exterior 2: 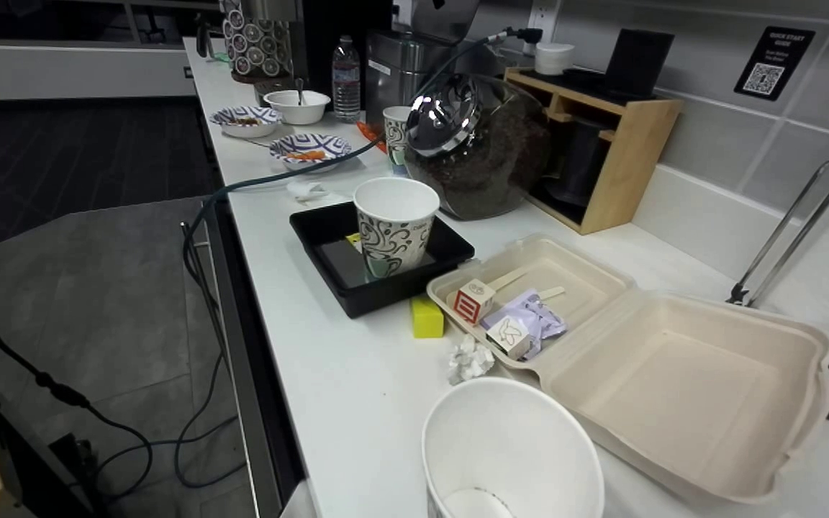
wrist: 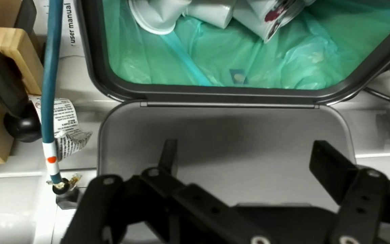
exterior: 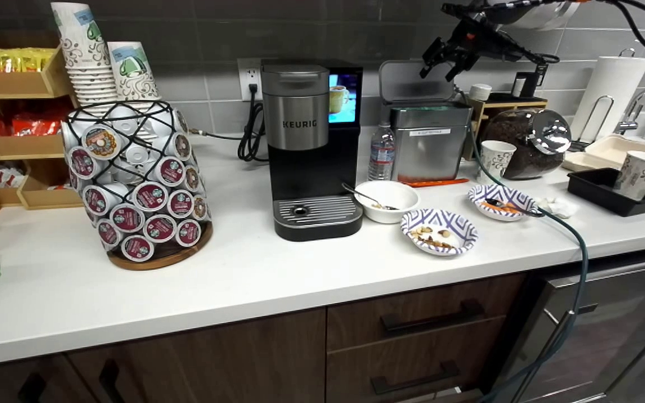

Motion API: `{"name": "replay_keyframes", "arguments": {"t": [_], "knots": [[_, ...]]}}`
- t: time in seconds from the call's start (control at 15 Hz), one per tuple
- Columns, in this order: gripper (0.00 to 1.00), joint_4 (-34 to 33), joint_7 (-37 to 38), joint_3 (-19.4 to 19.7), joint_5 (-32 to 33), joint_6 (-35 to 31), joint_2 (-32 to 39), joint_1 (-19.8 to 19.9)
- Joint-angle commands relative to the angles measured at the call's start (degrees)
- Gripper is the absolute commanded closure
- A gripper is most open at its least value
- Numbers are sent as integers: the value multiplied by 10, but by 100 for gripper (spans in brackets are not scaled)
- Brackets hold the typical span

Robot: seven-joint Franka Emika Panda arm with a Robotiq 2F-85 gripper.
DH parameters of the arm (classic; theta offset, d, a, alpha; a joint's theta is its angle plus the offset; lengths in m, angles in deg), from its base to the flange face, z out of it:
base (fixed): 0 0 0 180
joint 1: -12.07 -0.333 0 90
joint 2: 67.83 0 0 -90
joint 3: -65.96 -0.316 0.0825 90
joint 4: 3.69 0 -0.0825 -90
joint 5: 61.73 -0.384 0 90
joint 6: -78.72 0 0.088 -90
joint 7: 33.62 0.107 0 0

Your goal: Put the coffee pod in the silver bin then close the bin.

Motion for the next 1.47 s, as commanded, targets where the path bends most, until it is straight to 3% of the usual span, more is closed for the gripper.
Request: {"name": "replay_keyframes", "arguments": {"t": [0.0,0.13,0.4,0.53,0.6,0.87,0.93,1.27,1.4], "knots": [[0,117,34,19,3,-73,-59,-4],[0,157,15,9,-16,-78,-89,15],[0,237,-134,-67,-111,-37,-170,103],[0,231,-186,-85,-177,10,-176,146],[0,186,-140,-52,-134,-18,-142,102],[0,204,-179,-61,-171,9,-163,134],[0,202,-205,-74,-190,-5,-161,138],[0,158,-327,-125,-360,101,-113,202],[0,166,-365,-140,-412,71,-101,220]]}}
